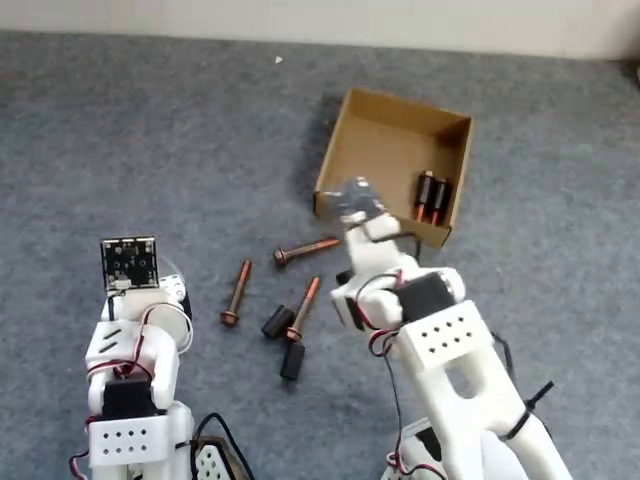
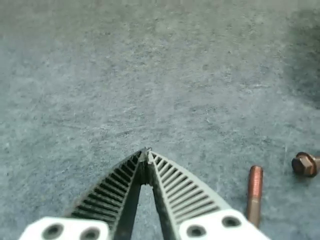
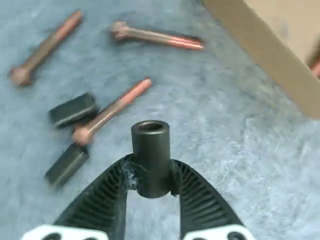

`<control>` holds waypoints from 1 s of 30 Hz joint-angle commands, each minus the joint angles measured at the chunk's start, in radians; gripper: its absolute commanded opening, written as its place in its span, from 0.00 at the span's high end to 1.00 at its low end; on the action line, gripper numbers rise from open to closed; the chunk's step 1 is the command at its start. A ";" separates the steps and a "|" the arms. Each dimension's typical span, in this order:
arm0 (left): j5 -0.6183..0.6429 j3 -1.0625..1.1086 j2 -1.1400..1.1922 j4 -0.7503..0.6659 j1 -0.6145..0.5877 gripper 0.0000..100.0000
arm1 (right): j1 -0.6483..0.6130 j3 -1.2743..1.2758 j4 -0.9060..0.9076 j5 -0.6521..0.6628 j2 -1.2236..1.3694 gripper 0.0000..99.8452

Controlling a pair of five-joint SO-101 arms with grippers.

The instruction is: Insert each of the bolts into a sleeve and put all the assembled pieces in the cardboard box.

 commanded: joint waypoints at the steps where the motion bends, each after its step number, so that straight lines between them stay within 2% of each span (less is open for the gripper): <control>1: 0.014 -0.116 0.004 0.025 0.016 0.99 | 0.074 0.070 -0.168 -0.091 -0.036 0.99; 6: 0.012 -0.317 0.007 0.212 0.028 0.99 | 0.180 0.151 -0.311 -0.149 -0.036 0.99; 10: 0.011 -0.443 0.008 0.333 0.117 0.99 | 0.242 0.159 -0.334 -0.189 -0.036 0.99; 14: 0.026 -0.521 0.101 0.373 0.205 0.99 | 0.295 0.159 -0.335 -0.201 -0.036 0.99; 23: 0.241 -0.789 0.599 0.365 0.222 0.99 | 0.412 0.154 -0.337 -0.242 -0.044 0.99; 30: 0.537 -0.875 0.872 0.364 0.384 0.99 | 0.456 0.151 -0.337 -0.242 -0.044 0.99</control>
